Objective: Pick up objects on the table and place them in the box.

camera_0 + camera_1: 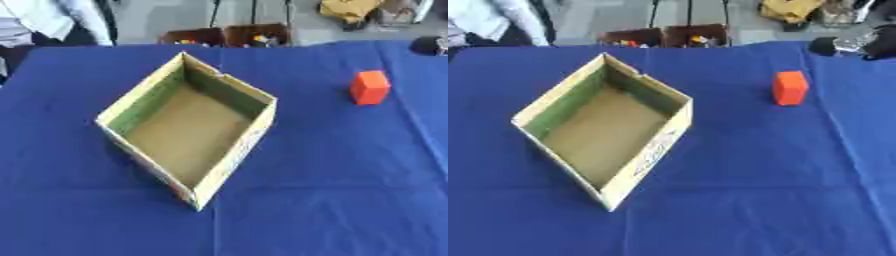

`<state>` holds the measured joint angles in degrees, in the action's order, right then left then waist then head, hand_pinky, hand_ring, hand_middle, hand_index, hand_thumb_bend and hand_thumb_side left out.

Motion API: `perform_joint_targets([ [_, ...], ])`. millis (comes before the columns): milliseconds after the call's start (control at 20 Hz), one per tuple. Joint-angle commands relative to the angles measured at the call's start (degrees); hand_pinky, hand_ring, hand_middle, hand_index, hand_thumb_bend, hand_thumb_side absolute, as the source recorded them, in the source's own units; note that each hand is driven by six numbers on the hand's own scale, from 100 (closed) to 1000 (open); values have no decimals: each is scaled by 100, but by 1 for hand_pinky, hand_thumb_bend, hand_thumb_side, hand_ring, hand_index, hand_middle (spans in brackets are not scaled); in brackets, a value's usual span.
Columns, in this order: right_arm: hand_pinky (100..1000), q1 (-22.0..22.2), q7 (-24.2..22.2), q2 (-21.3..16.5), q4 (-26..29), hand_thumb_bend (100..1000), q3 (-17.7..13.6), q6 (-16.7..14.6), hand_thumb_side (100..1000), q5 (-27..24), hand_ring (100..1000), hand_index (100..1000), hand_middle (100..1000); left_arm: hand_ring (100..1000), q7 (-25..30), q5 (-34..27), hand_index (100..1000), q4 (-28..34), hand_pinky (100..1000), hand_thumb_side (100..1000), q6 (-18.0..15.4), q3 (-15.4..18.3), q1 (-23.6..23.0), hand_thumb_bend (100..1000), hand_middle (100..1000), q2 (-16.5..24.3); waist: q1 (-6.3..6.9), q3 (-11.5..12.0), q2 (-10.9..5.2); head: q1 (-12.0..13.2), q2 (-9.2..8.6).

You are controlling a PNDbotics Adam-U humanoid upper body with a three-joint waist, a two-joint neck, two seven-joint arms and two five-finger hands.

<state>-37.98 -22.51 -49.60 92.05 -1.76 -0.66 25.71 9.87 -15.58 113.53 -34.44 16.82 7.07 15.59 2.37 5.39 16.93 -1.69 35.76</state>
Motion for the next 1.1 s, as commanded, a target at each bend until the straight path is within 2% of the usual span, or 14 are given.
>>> perform_joint_targets([
  [50, 711, -49, 27, -175, 126, 712, -102, 4, 662, 60, 742, 798, 773, 665, 5, 74, 888, 107, 546, 728, 2, 47, 15, 100, 776, 44, -17, 2, -58, -17, -13],
  [400, 733, -7, -28, -214, 173, 730, -130, -37, 631, 108, 777, 826, 806, 663, 13, 214, 888, 107, 544, 728, -3, 61, 15, 100, 776, -33, -21, -31, 65, -3, -88],
  [750, 769, -44, -191, -239, 161, 761, -143, -215, 577, 223, 824, 853, 844, 661, 18, 331, 888, 107, 543, 730, -4, 70, 59, 100, 777, -117, -17, -43, 207, -99, -270],
  [1100, 781, -262, -386, -235, -87, 806, -98, -354, 547, 402, 841, 859, 856, 659, 35, 429, 888, 107, 542, 732, -8, 71, 98, 100, 777, -181, -23, -37, 332, -231, -426],
])
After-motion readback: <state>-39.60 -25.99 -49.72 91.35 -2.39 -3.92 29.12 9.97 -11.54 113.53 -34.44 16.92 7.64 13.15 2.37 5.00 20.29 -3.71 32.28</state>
